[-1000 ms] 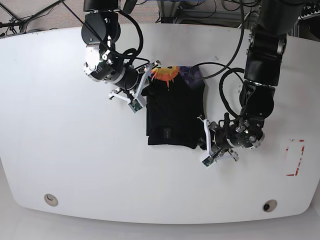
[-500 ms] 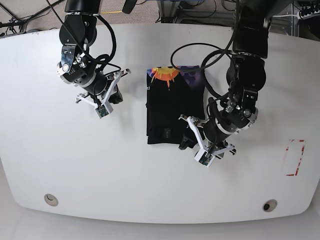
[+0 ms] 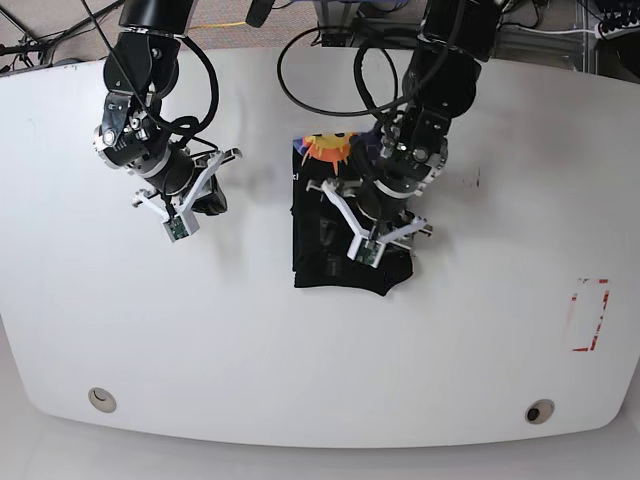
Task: Fold the T-shirt properly
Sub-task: 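Grasp the folded shirt with the left gripper and release the right gripper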
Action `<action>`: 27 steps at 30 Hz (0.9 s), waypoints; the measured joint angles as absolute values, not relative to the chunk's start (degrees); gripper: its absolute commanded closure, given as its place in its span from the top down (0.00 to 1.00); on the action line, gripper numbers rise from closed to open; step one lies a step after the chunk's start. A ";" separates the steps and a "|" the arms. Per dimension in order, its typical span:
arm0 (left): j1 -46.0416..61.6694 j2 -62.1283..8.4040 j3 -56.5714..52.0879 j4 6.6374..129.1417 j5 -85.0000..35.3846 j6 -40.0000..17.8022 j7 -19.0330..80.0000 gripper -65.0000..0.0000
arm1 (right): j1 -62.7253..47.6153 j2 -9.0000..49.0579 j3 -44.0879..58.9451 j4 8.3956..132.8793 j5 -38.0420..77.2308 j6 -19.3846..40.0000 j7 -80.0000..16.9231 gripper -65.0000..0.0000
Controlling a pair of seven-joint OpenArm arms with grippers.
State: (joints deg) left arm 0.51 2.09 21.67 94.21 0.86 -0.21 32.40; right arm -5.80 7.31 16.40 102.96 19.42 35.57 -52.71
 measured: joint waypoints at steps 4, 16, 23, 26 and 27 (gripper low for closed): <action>2.90 2.33 23.81 91.42 3.25 -0.36 27.99 0.60 | -5.89 8.58 17.56 102.48 21.43 35.53 -52.58 0.05; 1.54 -0.23 23.33 80.62 2.52 -1.30 19.18 0.60 | -5.78 8.29 20.53 99.94 22.41 35.09 -52.62 0.05; 1.21 -6.07 17.63 79.81 0.93 -4.45 16.86 0.60 | -5.82 8.16 20.53 100.07 22.61 35.09 -52.75 0.05; 1.30 -9.63 14.50 80.31 -0.08 -8.73 18.50 0.60 | -5.87 8.27 20.62 100.22 22.46 35.11 -52.75 0.05; 1.45 -10.35 13.52 80.73 -0.25 -9.54 19.38 0.60 | -5.93 8.27 20.71 100.49 22.46 35.11 -52.77 0.05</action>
State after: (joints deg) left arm 1.45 -10.35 13.52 80.73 -0.25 -9.54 19.38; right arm -5.93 8.27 20.71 100.49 22.46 35.11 -52.77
